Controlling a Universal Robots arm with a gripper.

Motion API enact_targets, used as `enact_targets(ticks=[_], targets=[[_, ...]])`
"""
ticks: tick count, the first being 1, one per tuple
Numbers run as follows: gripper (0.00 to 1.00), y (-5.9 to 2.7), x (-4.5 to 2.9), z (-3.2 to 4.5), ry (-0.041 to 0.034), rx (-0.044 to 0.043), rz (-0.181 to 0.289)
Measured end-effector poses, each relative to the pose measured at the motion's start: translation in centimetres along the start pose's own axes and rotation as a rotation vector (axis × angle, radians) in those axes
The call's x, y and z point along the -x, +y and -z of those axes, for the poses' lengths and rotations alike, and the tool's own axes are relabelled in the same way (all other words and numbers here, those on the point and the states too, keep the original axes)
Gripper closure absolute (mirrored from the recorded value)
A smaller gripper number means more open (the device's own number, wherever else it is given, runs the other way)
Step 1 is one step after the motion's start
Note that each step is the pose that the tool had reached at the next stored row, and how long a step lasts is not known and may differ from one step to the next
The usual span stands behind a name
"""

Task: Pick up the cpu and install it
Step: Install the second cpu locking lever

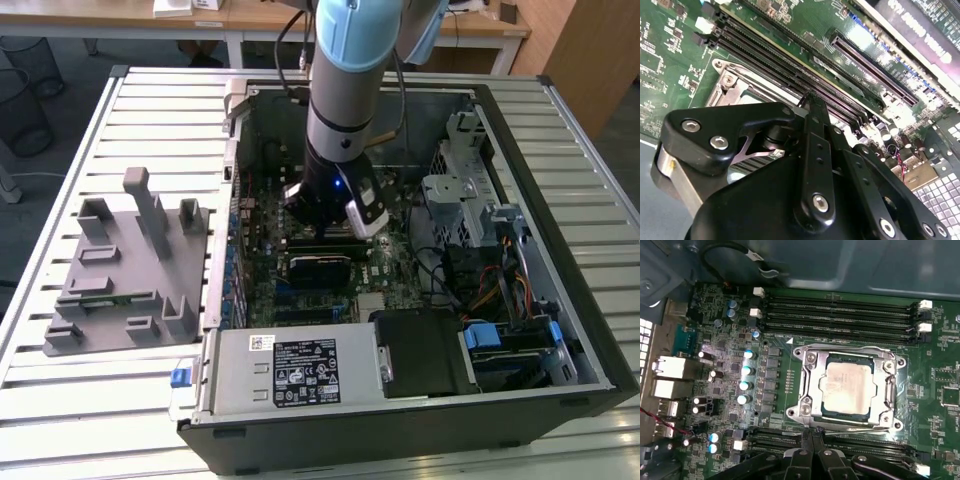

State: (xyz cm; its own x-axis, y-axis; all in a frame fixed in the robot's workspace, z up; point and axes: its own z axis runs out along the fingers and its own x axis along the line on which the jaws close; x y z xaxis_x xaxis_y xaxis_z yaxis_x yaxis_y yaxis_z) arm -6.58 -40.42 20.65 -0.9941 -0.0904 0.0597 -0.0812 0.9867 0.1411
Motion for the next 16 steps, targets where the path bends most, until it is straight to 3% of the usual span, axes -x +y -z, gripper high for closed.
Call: enact_targets(ticks=[10, 16], targets=[[0.89, -0.01, -0.67, -0.51, -0.0024, 0.0283, 0.002], [0.89, 0.0, -1.22, -0.81, -0.0048, 0.0585, 0.004]])
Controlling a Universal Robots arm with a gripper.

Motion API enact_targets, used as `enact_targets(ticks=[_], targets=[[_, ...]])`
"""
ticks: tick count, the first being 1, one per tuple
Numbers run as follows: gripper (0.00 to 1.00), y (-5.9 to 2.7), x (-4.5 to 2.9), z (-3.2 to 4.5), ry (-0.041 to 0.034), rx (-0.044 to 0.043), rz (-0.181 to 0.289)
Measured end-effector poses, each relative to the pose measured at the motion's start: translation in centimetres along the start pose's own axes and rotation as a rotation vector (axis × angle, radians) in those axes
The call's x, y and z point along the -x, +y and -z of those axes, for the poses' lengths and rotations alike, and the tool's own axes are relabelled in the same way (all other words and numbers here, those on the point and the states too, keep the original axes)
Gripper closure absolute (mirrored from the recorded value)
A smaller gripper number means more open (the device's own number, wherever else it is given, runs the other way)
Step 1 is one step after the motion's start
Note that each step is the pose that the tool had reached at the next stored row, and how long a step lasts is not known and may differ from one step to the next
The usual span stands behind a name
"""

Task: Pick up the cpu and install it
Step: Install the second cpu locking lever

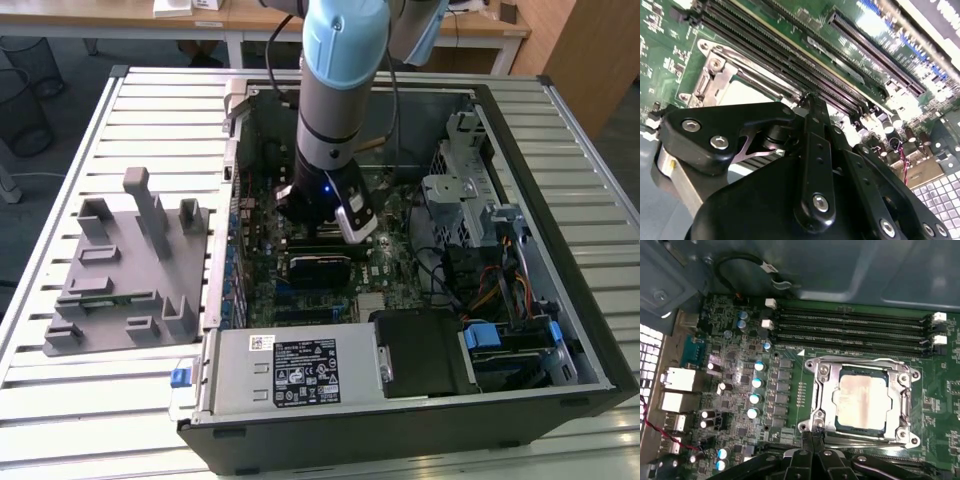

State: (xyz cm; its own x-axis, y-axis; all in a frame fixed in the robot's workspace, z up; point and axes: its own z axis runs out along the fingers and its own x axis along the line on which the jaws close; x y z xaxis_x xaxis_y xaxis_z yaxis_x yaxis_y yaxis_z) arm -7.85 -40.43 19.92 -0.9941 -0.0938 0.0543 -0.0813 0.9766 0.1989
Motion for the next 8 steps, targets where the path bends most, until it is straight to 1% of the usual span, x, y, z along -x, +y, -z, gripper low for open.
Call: enact_targets(ticks=[2, 3, 5, 8], targets=[[0.89, 0.0, -0.12, -0.04, -0.0008, 0.0101, 0.001], [0.89, 0.0, -0.16, -0.05, -0.0011, 0.0134, 0.001], [0.89, 0.01, -0.19, -0.08, -0.0014, 0.0169, 0.001], [0.89, -0.02, -0.21, -0.19, -0.0015, 0.0175, 0.001]])
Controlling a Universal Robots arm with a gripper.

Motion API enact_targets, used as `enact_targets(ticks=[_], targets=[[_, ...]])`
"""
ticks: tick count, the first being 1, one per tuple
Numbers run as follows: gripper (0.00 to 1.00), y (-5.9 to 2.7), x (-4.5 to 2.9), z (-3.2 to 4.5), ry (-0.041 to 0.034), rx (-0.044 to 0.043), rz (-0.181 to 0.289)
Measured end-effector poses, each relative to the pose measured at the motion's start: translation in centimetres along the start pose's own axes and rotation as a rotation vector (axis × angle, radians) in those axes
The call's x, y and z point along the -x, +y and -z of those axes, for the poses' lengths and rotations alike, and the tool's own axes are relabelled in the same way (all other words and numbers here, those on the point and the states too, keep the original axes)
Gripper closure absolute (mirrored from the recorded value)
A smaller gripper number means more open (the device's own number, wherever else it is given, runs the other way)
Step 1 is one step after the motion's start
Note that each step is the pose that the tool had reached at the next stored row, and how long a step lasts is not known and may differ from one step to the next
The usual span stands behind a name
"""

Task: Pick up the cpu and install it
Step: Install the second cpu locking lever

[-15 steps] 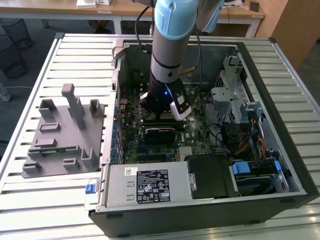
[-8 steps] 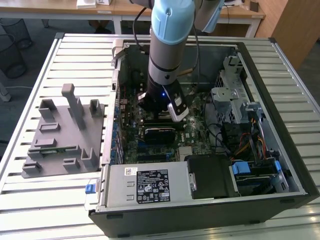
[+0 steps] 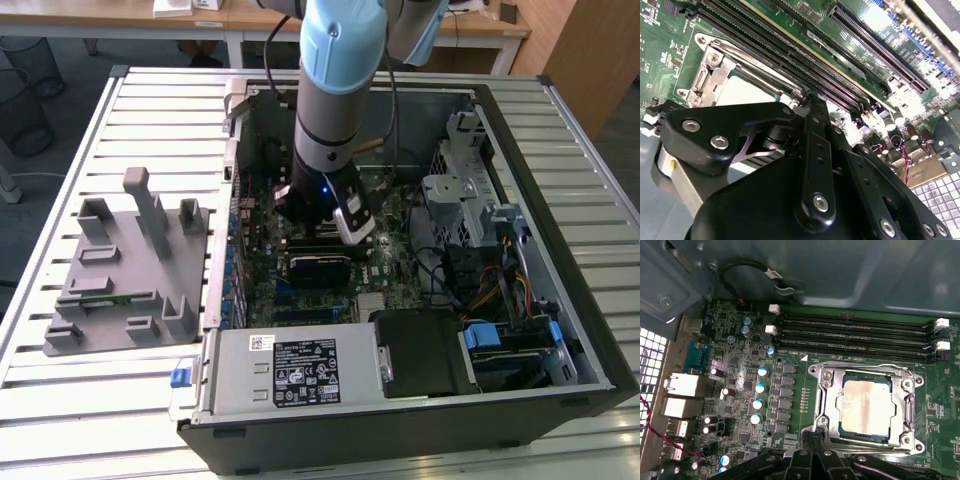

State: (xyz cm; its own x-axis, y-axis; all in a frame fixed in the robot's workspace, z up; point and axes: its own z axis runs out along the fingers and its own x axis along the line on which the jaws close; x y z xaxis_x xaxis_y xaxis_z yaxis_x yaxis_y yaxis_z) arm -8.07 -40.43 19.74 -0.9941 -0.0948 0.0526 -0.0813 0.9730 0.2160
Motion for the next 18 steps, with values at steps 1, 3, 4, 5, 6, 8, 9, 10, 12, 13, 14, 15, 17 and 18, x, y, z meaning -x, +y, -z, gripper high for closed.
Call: enact_targets(ticks=[1, 3, 4, 5, 6, 8, 9, 10, 12, 13, 14, 15, 17, 18], targets=[[0.89, -0.02, 0.0, -0.08, 0.0, 0.0, 0.0], [0.89, -0.07, 0.01, -0.26, 0.0001, 0.0005, 0.0], [0.89, -0.08, 0.0, -0.33, -0.0001, 0.0022, 0.0], [0.89, -0.08, 0.0, -0.37, -0.0003, 0.0039, 0.0], [0.89, -0.08, -0.01, -0.37, -0.0004, 0.0054, 0.0], [0.89, -0.08, -0.01, -0.37, -0.0006, 0.0077, 0.001], [0.89, -0.07, -0.02, -0.35, -0.0007, 0.0083, 0.001], [0.89, -0.06, -0.03, -0.3, -0.0007, 0.0083, 0.001], [0.89, -0.01, -0.04, -0.06, -0.0008, 0.0085, 0.001], [0.89, 0.04, -0.04, 0.1, -0.001, 0.0091, 0.001], [0.89, 0.07, -0.04, 0.26, -0.0008, 0.0088, 0.001], [0.89, 0.09, -0.06, 0.37, -0.0001, 0.0085, 0.0], [0.89, 0.09, -0.06, 0.42, 0.0009, 0.0087, 0.0], [0.89, 0.1, -0.07, 0.47, 0.0015, 0.0085, 0.0]])
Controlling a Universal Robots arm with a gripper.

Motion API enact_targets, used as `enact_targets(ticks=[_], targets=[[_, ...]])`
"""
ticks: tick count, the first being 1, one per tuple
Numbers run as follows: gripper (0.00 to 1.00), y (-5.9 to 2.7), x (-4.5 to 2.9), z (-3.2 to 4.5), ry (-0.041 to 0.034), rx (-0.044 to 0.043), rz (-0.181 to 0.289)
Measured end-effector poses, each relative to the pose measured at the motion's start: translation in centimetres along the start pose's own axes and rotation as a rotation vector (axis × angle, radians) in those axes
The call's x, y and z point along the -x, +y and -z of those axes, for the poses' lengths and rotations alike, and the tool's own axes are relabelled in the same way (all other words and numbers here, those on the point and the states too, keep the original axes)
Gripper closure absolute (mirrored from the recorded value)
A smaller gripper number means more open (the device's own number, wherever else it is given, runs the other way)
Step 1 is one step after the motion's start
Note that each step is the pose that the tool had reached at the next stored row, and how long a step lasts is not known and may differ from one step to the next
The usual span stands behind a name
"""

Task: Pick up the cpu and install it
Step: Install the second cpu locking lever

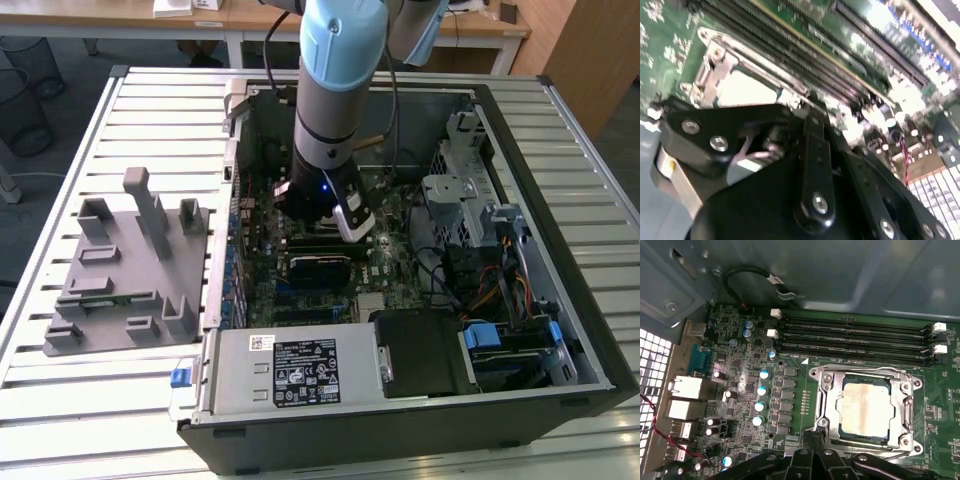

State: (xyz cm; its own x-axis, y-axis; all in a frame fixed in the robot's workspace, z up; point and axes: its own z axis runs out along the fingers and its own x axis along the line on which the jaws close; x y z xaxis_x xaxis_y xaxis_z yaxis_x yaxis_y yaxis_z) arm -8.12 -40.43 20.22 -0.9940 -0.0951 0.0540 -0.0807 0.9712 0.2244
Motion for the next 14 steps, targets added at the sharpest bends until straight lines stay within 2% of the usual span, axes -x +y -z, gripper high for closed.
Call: enact_targets(ticks=[5, 10, 14], targets=[[0.89, 0.19, -0.04, 0.81, 0.0066, 0.0009, -0.001], [0.89, 0.43, -0.02, 1.69, 0.0096, 0.001, -0.002], [0.89, 0.68, 0.21, 1.92, 0.0112, 0.0011, -0.002]])
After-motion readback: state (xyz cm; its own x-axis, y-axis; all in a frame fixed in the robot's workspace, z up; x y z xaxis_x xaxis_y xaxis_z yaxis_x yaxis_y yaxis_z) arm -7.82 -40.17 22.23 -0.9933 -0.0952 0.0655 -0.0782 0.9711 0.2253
